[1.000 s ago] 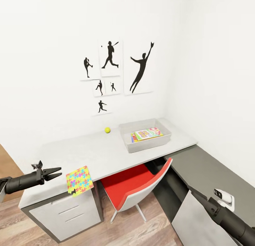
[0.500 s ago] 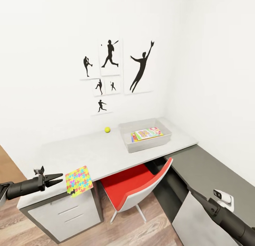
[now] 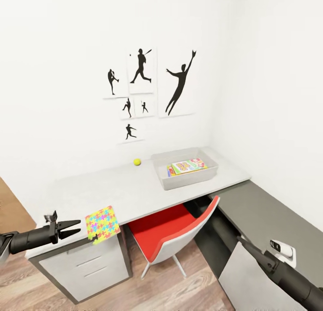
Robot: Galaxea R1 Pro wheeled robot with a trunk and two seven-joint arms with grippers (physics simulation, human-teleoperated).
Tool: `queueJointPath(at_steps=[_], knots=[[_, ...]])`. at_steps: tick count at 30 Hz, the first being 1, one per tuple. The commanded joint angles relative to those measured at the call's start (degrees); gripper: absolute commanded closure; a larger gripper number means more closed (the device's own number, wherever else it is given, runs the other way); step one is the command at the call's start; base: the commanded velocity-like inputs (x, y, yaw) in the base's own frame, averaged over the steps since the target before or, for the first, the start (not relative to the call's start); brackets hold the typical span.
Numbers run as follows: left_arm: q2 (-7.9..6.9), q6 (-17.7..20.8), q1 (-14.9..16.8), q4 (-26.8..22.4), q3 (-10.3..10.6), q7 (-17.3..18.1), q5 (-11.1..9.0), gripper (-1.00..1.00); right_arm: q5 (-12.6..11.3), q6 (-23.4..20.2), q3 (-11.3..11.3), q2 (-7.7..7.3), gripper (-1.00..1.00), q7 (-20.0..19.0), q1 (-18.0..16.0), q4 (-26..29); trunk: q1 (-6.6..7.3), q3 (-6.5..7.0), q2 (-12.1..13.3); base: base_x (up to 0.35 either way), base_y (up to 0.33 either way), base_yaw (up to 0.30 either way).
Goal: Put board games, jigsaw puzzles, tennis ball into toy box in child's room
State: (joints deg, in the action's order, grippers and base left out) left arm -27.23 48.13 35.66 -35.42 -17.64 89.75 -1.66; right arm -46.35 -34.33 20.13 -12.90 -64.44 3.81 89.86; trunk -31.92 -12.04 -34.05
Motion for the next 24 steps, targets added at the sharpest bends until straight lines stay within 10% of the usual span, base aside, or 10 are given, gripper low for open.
queueJointPath(at_steps=[1, 24], knots=[[0.02, 0.98, 0.03, 0.0, -0.06, 0.25, 0.06, -1.0, -0.4, -0.46, -0.01, -0.02, -1.0, 0.06, -0.01, 0.01, -0.23, -0.27, -0.5, -0.067, 0.025, 0.0], [-0.01, 3.88, 0.03, 0.0, -0.36, 0.25, 0.12, -1.0, -0.4, -0.47, -0.08, -0.02, -1.0, 0.03, -0.01, 0.01, -5.29, -4.4, -9.73, -0.122, 0.004, 0.0]])
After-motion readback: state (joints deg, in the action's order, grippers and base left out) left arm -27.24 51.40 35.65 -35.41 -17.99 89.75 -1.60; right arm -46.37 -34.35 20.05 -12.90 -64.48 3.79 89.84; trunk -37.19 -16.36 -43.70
